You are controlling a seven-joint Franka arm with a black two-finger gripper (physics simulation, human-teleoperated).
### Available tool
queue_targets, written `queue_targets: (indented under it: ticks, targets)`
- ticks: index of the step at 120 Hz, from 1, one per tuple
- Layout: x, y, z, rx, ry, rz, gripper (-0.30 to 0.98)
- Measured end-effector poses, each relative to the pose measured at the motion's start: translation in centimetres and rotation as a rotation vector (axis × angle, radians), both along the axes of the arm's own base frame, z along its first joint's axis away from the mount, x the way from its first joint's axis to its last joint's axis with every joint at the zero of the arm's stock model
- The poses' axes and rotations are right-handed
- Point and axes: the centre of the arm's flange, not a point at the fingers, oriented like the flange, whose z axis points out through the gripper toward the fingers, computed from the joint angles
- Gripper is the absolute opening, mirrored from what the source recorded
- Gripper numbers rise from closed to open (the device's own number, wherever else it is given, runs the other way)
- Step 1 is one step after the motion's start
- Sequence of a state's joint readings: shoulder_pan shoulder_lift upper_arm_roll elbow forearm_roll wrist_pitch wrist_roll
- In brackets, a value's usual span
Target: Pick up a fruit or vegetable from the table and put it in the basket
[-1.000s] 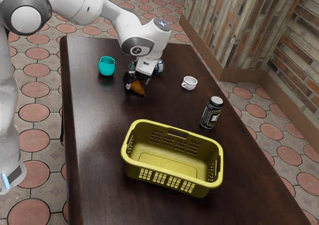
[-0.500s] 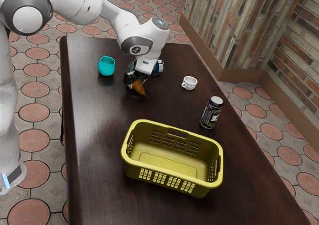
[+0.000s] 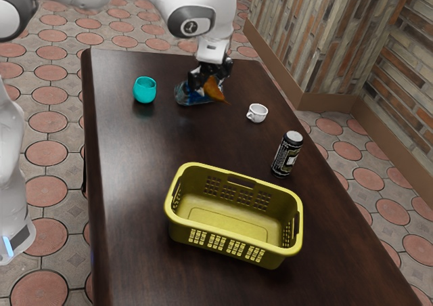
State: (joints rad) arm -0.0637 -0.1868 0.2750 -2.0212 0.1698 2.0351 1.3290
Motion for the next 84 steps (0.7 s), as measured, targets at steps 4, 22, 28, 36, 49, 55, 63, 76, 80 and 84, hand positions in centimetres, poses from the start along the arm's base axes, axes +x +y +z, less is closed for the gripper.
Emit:
queue_targets:
  ticks: [4, 22, 28, 36, 49, 55, 63, 76, 80, 84]
  targets:
    - [-0.2, -1.6, 1.3, -0.023, -0.018, -0.020, 0.23]
    - [-0.5, -11.2, 4.5, -0.100, -0.049, -0.165, 0.23]
    - [-0.5, -15.5, 5.3, -0.116, -0.055, -0.233, 0.24]
    - [-0.5, -20.4, 5.4, -0.132, -0.047, -0.308, 0.24]
    - [1.1, -27.9, 3.2, -0.151, 0.003, -0.420, 0.24]
    - [2.8, -31.8, 2.3, -0.170, 0.020, -0.478, 0.24]
    - [4.5, -36.7, 0.8, -0.205, 0.044, -0.550, 0.24]
    - [7.5, -38.7, -1.2, -0.241, 0.065, -0.568, 0.24]
    - [8.2, -38.5, -1.3, -0.247, 0.064, -0.563, 0.24]
    - [8.8, -38.5, -1.4, -0.251, 0.062, -0.559, 0.24]
